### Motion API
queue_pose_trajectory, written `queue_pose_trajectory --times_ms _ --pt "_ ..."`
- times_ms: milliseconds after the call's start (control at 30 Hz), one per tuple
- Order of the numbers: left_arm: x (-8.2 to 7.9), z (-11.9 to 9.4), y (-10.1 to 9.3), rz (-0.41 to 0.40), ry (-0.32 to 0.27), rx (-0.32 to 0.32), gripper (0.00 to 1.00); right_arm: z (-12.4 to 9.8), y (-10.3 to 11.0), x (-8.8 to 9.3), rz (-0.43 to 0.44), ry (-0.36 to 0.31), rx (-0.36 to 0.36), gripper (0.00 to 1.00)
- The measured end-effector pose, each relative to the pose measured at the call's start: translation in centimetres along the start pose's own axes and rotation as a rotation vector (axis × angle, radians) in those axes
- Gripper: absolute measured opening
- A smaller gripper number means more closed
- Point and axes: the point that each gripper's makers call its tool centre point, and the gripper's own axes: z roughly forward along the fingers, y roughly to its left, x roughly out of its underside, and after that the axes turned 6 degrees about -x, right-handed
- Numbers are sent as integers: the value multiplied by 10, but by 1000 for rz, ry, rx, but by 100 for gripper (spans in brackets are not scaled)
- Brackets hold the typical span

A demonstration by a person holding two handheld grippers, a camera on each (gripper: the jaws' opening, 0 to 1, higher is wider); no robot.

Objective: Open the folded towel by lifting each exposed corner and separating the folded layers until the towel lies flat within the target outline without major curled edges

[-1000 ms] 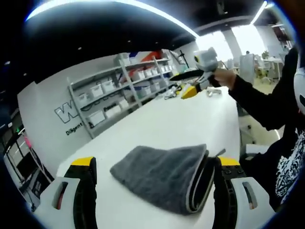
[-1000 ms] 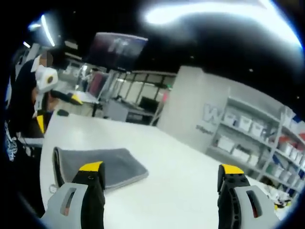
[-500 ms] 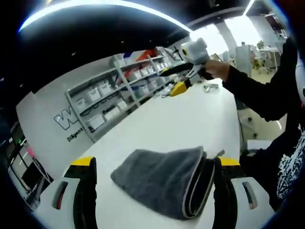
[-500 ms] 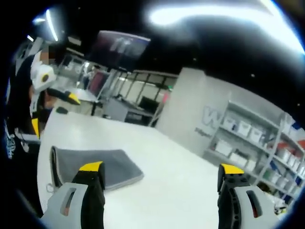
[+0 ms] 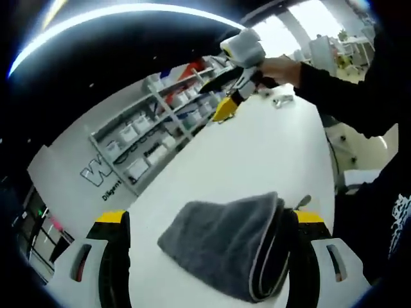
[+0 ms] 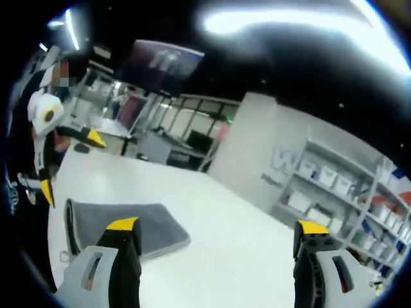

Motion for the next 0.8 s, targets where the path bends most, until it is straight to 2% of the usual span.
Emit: queue_pose_trajectory --times_ms 100,167,233,433,533,667,800 --pt "-2 2 -2 -7 -5 3 100 1 -8 0 41 -15 8 100" --pt "-3 6 1 -18 -6 -24 100 1 -11 -4 70 -39 6 100" --pt "-3 9 -1 5 -2 -38 100 2 -11 -6 86 -48 -1 100" --pt "0 16 -23 22 3 1 100 3 -10 -9 74 -43 -2 100" --pt "2 20 -25 64 16 -15 100 3 -10 -9 77 -44 -1 100" --pt "2 22 -19 124 28 -68 100 5 -7 -10 78 -44 -7 100" --pt "-4 23 -29 156 10 -51 100 7 -4 -11 69 -40 -13 100"
